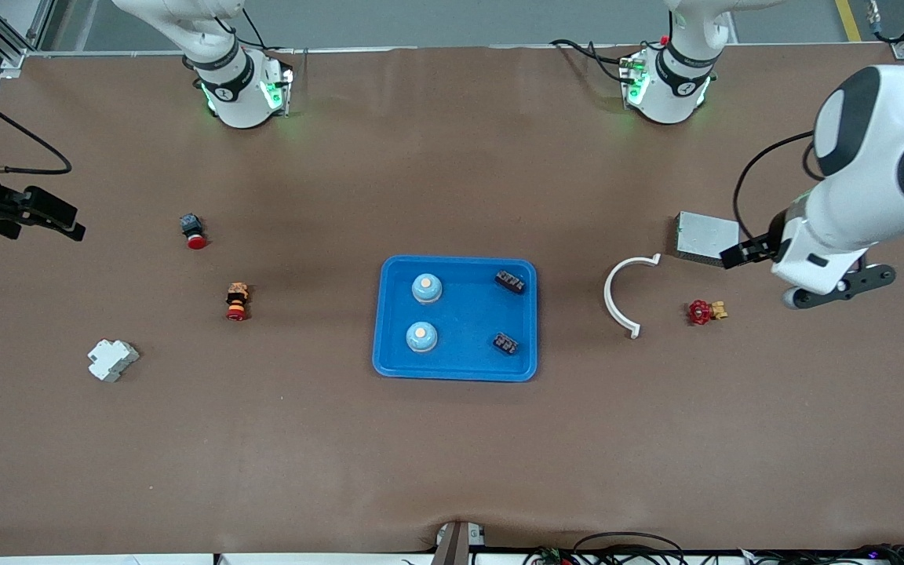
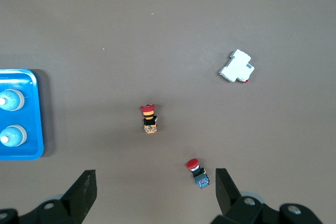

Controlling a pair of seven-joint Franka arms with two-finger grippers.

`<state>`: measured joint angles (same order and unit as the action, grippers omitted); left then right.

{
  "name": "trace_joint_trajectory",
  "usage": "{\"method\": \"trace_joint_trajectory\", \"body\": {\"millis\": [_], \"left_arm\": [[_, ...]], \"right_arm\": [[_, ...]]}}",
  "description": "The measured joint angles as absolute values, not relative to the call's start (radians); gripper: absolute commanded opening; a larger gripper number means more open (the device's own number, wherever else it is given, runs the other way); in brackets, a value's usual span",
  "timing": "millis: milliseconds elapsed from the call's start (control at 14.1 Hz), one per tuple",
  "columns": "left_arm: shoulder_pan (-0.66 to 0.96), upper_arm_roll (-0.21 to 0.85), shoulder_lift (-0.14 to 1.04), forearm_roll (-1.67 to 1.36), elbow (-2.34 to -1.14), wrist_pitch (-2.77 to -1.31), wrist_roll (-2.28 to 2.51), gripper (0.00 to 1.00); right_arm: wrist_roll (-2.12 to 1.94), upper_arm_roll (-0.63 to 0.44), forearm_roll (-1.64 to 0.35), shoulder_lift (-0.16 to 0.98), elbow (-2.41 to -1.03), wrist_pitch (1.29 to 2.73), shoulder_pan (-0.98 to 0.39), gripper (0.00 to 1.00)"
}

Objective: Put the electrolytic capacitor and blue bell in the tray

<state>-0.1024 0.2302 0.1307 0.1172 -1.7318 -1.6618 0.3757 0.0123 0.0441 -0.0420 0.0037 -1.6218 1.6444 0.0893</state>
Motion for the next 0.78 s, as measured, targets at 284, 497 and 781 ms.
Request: {"method": "trace_joint_trajectory", "body": {"millis": [284, 497, 781], "left_arm": [[-0.172, 0.23, 0.087, 0.087, -1.752, -1.663, 0.23, 1.0], [-0.196, 0.23, 0.056, 0.076, -1.757, -1.663, 0.162, 1.0], [-0.196, 0.234, 0.019, 0.065, -1.766, -1.664, 0.151, 1.0]], "right_arm": [[0.011, 0.056, -0.012, -0.005, -1.619, 1.656, 0.087, 1.0], [0.011, 0.058, -0.006, -0.018, -1.618, 1.657, 0.085, 1.0], [0.011, 0.058, -0.005, -0.02, -1.618, 1.658, 0.085, 1.0]]}}
